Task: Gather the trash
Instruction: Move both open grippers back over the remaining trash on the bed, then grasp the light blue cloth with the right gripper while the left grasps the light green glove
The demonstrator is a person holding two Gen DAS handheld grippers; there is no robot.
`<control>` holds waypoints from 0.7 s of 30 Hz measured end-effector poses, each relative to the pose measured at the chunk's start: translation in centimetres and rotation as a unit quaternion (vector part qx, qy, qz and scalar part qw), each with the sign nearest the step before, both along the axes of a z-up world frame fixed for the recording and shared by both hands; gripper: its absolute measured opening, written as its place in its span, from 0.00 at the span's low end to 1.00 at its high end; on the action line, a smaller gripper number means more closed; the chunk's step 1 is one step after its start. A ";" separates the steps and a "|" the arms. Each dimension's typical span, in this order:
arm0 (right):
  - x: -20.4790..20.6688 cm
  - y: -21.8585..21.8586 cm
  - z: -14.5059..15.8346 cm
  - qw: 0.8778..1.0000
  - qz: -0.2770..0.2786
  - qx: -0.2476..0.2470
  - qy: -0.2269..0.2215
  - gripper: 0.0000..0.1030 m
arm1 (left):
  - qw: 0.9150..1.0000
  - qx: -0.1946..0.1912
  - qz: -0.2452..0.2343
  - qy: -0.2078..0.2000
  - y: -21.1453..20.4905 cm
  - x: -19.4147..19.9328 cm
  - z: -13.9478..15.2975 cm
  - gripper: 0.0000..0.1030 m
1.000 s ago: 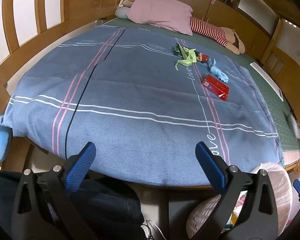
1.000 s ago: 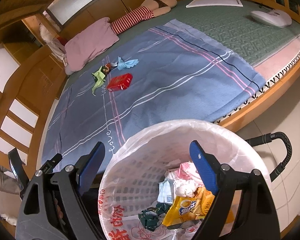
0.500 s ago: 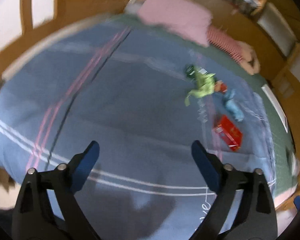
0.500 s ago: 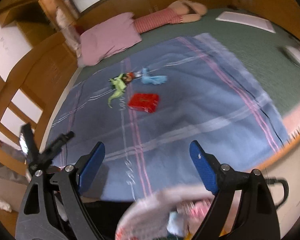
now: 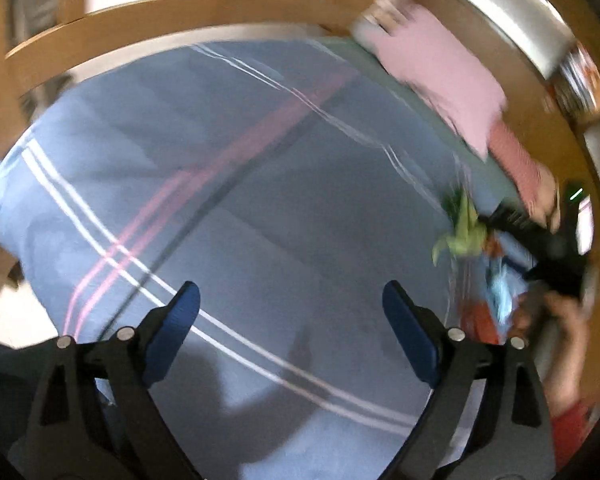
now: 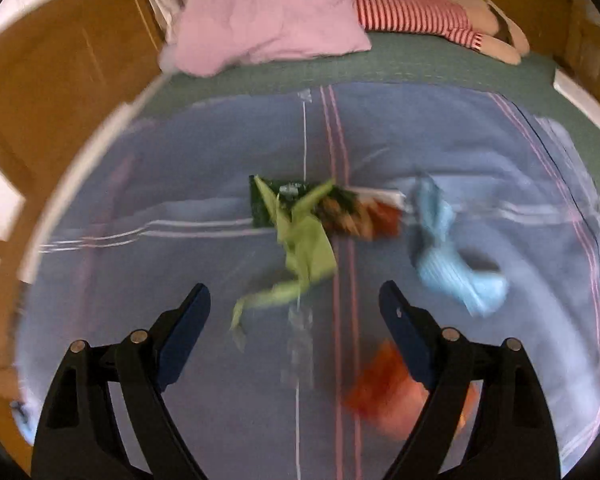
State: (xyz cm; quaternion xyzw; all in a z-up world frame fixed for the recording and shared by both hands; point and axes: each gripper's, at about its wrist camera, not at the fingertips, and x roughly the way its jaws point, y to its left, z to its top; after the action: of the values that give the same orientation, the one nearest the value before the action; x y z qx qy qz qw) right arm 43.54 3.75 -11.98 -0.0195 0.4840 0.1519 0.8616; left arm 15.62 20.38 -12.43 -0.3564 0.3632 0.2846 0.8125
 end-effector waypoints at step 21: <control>-2.1 -4.2 4.4 0.998 0.017 0.036 -0.049 0.82 | 0.994 -0.051 0.098 -0.028 3.2 -3.4 -1.0 0.92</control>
State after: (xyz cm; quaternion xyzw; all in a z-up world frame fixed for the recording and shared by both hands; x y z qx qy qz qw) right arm 41.43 -0.49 -7.56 -0.0042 0.4350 0.1832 0.8816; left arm 12.21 23.59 -13.48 -0.4386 0.3181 0.3338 0.7714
